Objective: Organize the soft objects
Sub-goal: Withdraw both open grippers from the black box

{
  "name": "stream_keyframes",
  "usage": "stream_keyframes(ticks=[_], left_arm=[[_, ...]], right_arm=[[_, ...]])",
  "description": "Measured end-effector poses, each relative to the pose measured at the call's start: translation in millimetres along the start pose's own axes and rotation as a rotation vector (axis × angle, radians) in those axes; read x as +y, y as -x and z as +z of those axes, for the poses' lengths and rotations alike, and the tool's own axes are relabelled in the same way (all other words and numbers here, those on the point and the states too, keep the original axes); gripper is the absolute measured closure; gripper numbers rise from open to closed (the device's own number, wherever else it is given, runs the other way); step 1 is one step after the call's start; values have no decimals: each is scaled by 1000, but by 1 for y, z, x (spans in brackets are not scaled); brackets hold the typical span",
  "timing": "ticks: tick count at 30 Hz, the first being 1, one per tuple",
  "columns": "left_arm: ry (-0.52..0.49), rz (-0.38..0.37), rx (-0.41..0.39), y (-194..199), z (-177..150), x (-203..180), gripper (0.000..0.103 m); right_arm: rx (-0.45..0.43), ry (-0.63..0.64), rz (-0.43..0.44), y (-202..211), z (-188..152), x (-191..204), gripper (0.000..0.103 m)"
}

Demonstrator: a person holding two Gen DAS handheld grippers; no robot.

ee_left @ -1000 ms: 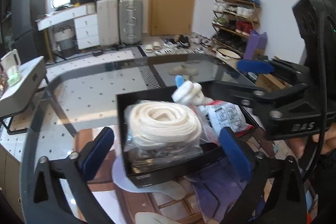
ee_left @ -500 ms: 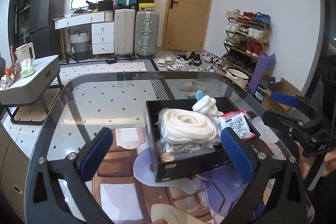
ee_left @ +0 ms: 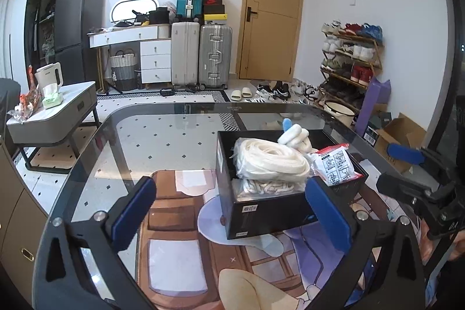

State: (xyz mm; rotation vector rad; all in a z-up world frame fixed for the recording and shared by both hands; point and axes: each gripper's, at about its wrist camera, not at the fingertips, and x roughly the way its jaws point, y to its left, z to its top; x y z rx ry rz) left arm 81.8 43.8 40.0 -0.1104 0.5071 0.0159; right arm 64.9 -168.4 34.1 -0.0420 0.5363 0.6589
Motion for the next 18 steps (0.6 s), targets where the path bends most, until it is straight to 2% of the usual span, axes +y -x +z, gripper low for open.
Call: stream_keyframes(ticks=[11, 18], left_arm=[[-33, 51, 1, -4, -17, -2, 0], [-38, 48, -1, -4, -24, -3, 0]], right_arm=[[-41, -14, -9, 4, -14, 5, 1], [-67, -13, -7, 6, -18, 8, 1]])
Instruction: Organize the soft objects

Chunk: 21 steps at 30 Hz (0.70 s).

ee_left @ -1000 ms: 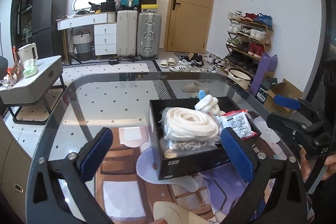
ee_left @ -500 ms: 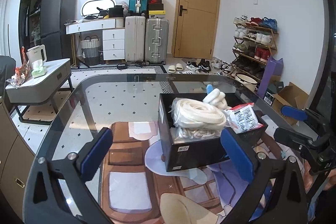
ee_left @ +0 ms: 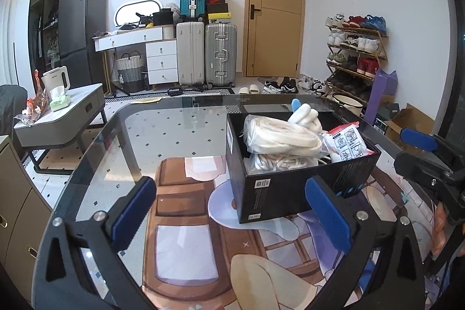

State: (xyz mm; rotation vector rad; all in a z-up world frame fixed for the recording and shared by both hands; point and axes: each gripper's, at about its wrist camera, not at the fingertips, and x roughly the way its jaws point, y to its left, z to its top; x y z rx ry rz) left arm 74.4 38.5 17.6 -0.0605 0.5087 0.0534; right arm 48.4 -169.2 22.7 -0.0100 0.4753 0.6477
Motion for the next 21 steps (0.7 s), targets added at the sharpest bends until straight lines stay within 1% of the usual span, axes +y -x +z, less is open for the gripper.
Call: stream_keyframes(ticks=[5, 11, 17, 21], left_arm=[[-4, -7, -9, 2, 0, -1, 0], [-4, -11, -15, 4, -1, -2, 0], [15, -22, -30, 7, -2, 2, 0], [13, -15, -46, 10, -2, 1, 0]], right_arm=[[-15, 9, -13, -1, -2, 1, 1], [-12, 22, -17, -2, -7, 2, 1], [-23, 4, -36, 0, -8, -1, 1], [-36, -3, -51, 1, -10, -2, 1]])
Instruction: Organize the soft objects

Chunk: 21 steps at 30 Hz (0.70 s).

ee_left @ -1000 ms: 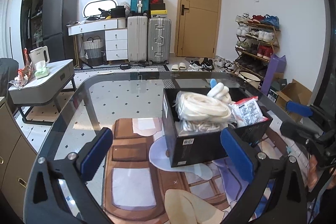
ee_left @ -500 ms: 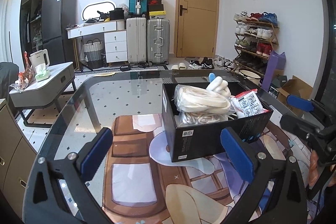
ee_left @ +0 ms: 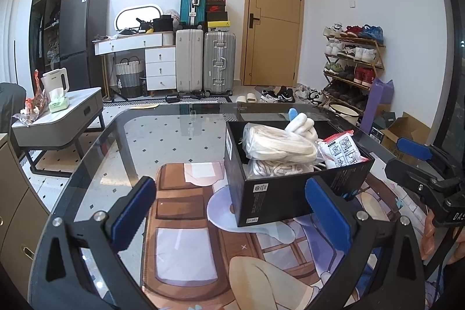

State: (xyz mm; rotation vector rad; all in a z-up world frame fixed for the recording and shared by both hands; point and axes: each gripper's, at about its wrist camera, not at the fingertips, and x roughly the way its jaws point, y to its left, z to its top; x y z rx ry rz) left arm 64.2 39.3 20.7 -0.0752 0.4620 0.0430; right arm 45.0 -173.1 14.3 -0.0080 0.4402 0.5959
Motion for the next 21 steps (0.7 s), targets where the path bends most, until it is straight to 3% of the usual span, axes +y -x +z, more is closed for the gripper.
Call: stream_keyframes(ticks=[21], left_arm=[[-4, 6, -11, 4, 0, -1, 0]], right_arm=[[-25, 6, -11, 3, -2, 2, 1]])
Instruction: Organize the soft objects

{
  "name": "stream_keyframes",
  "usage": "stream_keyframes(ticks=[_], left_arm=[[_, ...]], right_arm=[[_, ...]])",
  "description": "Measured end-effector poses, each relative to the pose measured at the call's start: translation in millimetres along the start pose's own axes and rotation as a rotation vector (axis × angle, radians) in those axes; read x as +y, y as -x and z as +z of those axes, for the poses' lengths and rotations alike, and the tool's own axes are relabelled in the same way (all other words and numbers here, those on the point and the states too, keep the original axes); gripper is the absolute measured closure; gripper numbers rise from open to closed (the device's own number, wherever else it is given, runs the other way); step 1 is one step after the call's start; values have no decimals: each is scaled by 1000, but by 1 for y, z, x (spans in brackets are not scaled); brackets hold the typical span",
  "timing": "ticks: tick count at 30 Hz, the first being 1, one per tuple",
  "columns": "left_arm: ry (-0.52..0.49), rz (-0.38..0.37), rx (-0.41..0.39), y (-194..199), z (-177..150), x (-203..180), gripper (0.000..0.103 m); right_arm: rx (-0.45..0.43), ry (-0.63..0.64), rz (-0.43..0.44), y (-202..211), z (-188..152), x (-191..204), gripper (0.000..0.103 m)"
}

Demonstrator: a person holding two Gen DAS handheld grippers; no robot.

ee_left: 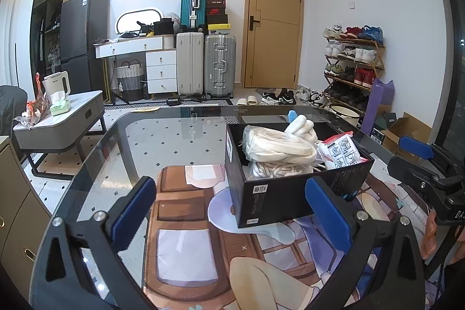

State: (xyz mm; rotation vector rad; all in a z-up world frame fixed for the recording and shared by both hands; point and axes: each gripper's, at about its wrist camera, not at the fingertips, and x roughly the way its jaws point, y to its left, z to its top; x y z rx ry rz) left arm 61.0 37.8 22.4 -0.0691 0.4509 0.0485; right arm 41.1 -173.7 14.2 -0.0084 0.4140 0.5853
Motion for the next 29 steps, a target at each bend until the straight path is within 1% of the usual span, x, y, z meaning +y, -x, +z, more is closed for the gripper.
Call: stream_keyframes(ticks=[20, 29], left_arm=[[13, 2, 4, -1, 2, 2, 0], [4, 3, -20, 4, 1, -2, 0]], right_arm=[[-1, 2, 0, 0, 0, 0, 1], [-2, 5, 0, 1, 0, 1, 1]])
